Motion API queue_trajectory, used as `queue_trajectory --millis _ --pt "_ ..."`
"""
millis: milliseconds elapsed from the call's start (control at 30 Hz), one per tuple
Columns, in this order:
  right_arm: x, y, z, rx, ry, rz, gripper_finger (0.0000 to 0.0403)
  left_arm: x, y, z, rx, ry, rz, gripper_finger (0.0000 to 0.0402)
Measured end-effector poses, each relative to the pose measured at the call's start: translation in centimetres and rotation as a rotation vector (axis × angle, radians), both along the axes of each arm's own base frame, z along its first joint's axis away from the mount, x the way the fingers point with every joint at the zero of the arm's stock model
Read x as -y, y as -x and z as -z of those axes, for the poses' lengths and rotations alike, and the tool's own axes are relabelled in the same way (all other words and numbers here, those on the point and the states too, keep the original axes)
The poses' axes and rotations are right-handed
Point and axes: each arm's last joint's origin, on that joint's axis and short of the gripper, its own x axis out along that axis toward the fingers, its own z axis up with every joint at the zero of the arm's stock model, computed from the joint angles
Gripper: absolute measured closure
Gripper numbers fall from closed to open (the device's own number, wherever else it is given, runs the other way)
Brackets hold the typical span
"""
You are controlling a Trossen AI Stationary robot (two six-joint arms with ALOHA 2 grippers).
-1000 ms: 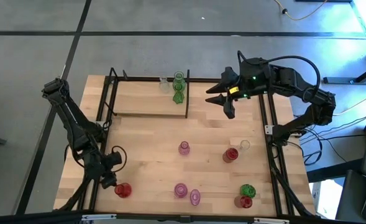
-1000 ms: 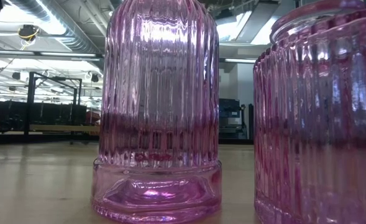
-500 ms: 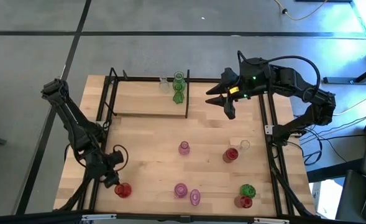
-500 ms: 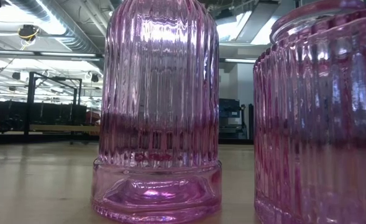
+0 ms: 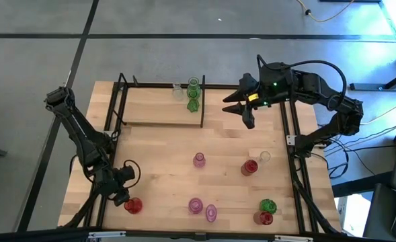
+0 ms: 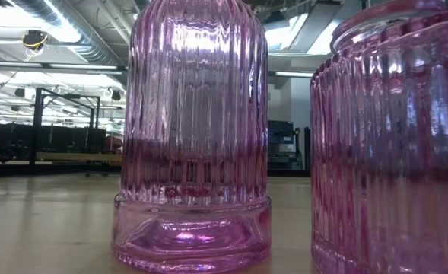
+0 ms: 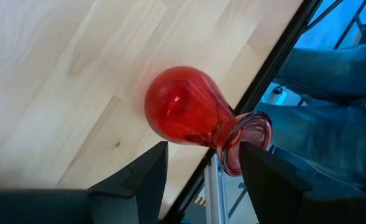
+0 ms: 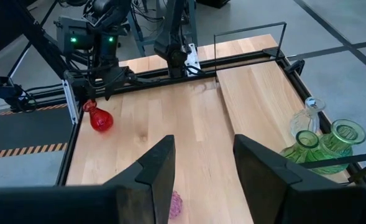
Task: Sort vases onto shelf
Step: Put the bottom left red vase on the shelf
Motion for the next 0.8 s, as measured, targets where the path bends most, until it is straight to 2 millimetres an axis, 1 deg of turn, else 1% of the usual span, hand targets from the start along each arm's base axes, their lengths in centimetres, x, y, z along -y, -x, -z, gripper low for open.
queue_trajectory --millis 367,633,700,800 --pt "-0.1 0.0 0.0 0.001 -0.013 -0.023 0.0246 1.2 -0.9 0.9 0.007 0.01 0.004 0.0209" --pt "-0.1 0.0 0.0 0.001 -0.014 -0.022 0.0246 1.6 -1.1 1.7 -0.04 0.003 0.014 0.021" --pt "-0.1 0.0 0.0 0.001 -0.018 -0.02 0.0246 1.7 -1.1 1.8 -0.051 0.003 0.018 0.0218" --pt "-0.1 0.0 0.0 0.001 -0.03 -0.014 0.0246 1.7 -1.1 1.9 -0.058 -0.003 0.029 0.0247"
